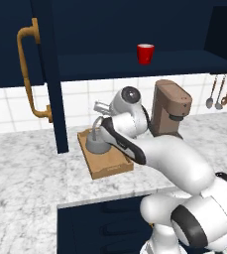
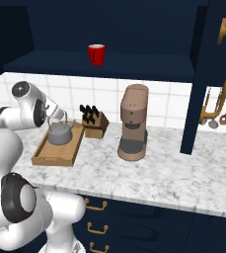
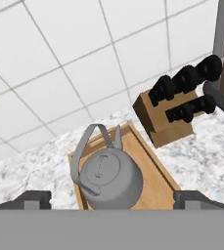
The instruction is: Pick the kettle from the counter and place it on the tray. Then pick the mug from the cabinet and place it on the tray. Then close the cabinet doors.
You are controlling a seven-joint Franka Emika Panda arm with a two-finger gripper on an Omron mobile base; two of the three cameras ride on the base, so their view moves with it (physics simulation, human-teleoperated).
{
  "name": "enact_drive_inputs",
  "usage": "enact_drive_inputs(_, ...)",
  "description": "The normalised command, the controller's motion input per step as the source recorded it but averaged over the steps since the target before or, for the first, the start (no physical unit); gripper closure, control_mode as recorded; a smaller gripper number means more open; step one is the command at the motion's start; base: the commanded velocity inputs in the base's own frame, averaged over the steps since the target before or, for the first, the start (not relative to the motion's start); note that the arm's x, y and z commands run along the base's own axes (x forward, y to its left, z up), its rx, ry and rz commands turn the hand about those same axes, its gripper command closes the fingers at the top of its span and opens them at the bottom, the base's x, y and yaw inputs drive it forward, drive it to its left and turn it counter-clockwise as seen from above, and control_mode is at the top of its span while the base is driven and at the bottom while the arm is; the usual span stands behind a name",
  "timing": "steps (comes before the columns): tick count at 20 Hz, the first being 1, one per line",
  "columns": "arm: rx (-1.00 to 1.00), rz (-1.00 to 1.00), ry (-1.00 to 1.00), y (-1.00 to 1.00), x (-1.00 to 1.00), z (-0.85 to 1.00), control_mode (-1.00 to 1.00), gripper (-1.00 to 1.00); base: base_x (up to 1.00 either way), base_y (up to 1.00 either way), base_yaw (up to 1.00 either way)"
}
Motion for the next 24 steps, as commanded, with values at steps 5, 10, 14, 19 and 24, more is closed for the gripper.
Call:
enact_drive_inputs(5,-0.27,0.0,-0.05,-0.37,-0.22,0.49,-1.0,-1.0,0.0,0.0,0.0)
enact_drive_inputs(10,-0.19,0.0,-0.06,-0.38,-0.22,0.55,-1.0,-1.0,0.0,0.0,0.0)
enact_drive_inputs(14,-0.12,0.0,-0.04,-0.36,-0.11,0.56,-1.0,-1.0,0.0,0.0,0.0)
enact_drive_inputs(19,-0.02,0.02,-0.03,-0.35,0.0,0.67,-1.0,-1.0,0.0,0.0,0.0)
enact_drive_inputs(24,0.0,0.06,-0.02,-0.42,0.07,0.66,-1.0,-1.0,0.0,0.0,0.0)
